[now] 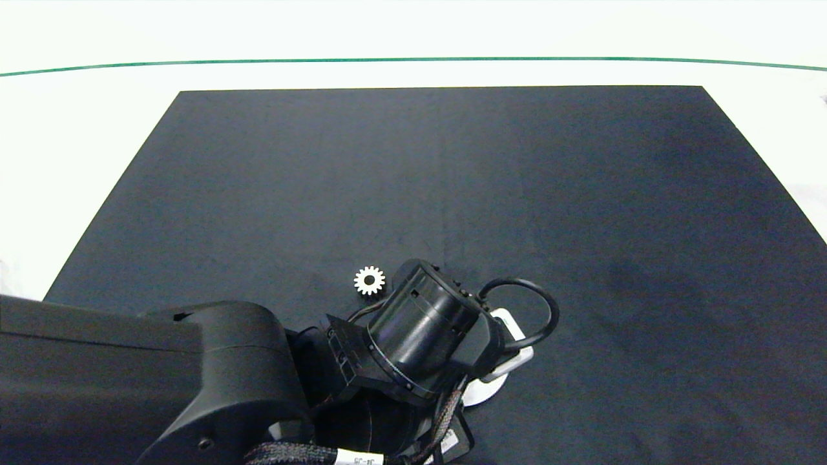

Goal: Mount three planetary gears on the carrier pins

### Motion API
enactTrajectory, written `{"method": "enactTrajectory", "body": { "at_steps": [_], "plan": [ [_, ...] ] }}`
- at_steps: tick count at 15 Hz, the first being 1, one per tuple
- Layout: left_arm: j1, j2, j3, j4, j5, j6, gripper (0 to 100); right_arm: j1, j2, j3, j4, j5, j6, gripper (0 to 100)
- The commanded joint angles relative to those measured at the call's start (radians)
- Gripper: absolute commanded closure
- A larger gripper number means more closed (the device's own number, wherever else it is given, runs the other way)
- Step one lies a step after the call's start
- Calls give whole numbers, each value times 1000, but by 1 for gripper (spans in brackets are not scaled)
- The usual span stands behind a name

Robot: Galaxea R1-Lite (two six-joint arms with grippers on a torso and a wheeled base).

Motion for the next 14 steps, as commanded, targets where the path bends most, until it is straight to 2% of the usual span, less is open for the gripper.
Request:
{"method": "enactTrajectory", "body": {
  "at_steps": [1, 14],
  "plan": [
    [7, -9, 8, 1, 2, 2, 87, 0, 0, 0, 2, -1, -2, 0],
    [26, -9, 0, -2, 2, 5, 87, 2, -3, 1, 4, -1, -2, 0]
  ]
}}
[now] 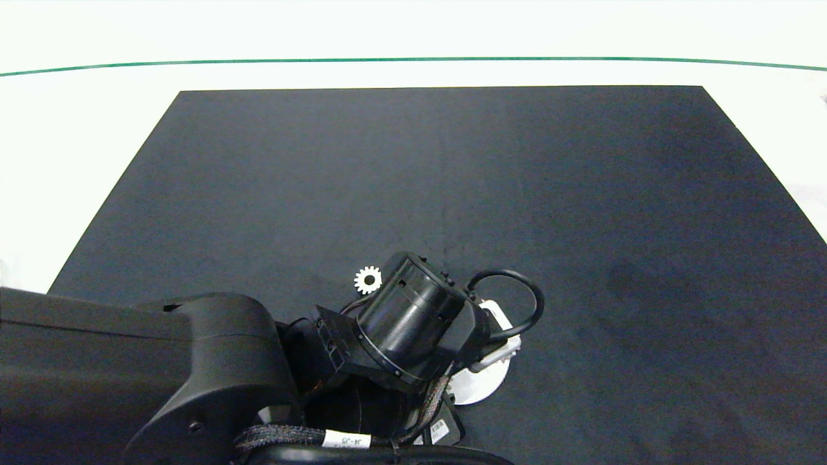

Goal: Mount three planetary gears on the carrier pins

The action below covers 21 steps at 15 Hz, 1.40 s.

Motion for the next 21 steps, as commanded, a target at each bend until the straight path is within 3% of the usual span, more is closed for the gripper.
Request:
{"method": "enactTrajectory", "body": {
  "at_steps": [1, 21],
  "plan": [
    [1, -1, 0, -1, 2, 2, 87, 0, -3, 0, 2, 0, -3, 0],
    [-5, 19, 10, -2, 2, -4, 87, 2, -2, 2, 4, 0, -5, 0]
  ]
}}
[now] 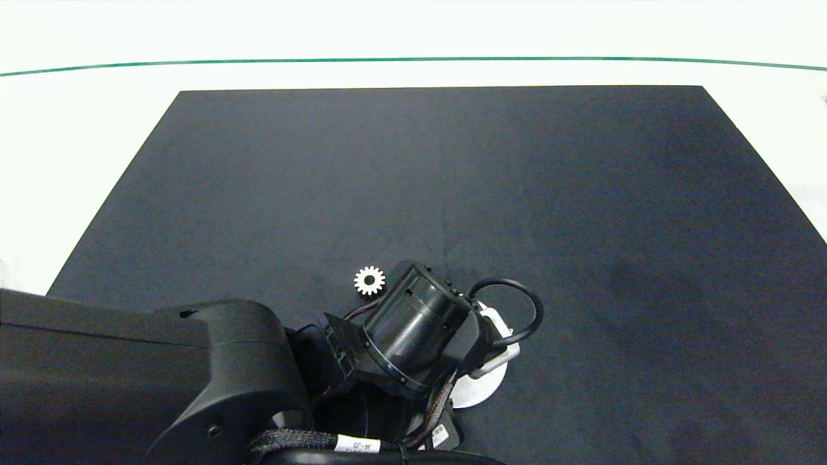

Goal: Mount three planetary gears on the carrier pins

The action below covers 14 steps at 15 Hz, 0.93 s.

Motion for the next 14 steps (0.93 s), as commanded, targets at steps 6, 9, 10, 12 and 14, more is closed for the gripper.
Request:
{"method": "enactTrajectory", "body": {
  "at_steps": [6, 9, 10, 12, 14],
  "plan": [
    [-2, -8, 0, 3, 2, -7, 0, 0, 3, 2, 2, -1, -2, 0],
    [-6, -24, 0, 2, 2, -19, 0, 0, 3, 2, 3, -2, -2, 0],
    [-3, -48, -8, 0, 2, -31, 0, -1, 1, 3, 3, -2, -2, 0],
    [27, -120, -34, 6, 2, -62, 0, -1, -2, 2, 3, -2, -2, 0],
    [90, -192, -29, 6, 2, -76, 0, -1, 0, 2, 2, -2, -2, 0]
  ]
}}
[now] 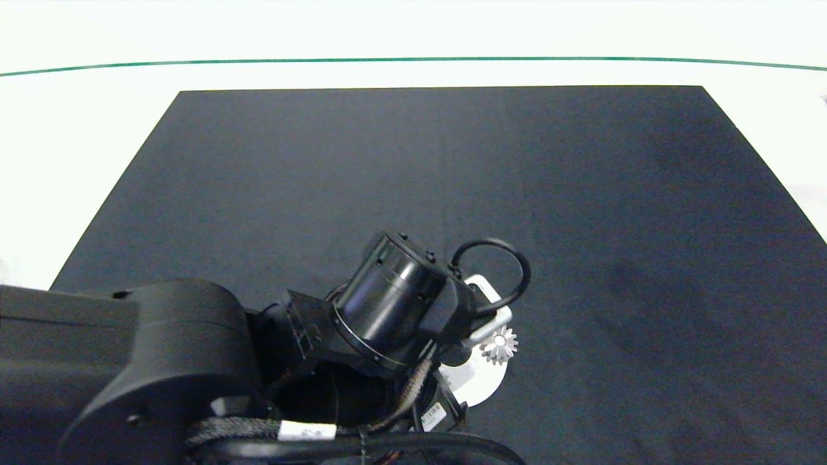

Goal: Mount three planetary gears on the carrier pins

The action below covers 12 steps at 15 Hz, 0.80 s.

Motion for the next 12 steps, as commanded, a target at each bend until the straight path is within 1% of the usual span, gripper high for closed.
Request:
{"method": "enactTrajectory", "body": {
  "at_steps": [1, 2, 3, 4, 5, 6, 7, 8, 10, 12],
  "plan": [
    [98, -127, -12, 3, 2, -45, 0, 0, 0, 1, 1, -1, -1, 0],
    [138, -132, -20, 3, 2, -65, 0, 0, 2, 1, 3, -1, -3, 0],
    [154, -132, -20, 3, 2, -71, 0, 0, 0, 1, 3, -1, -3, 0],
    [199, -129, -12, 5, 2, -80, 0, 0, -1, 3, 3, -1, -14, 0],
    [204, -126, -10, 3, 2, -88, 0, 1, -3, 3, 3, -1, -14, 0],
    [219, -123, -17, 3, 2, -100, 0, 0, -12, 4, 3, -1, -18, 0],
    [227, -116, -23, 3, 2, -104, 0, 0, -12, 4, 1, -2, -26, 0],
    [227, -115, -32, 5, 2, -118, 0, 0, -13, 4, 1, -2, -28, 0],
    [234, -104, -40, 5, 2, -124, 0, -2, -13, 12, 1, -6, -29, 0],
    [237, -74, -95, 34, 2, -130, 0, -3, -13, 18, -2, -9, -29, 0]
  ]
}}
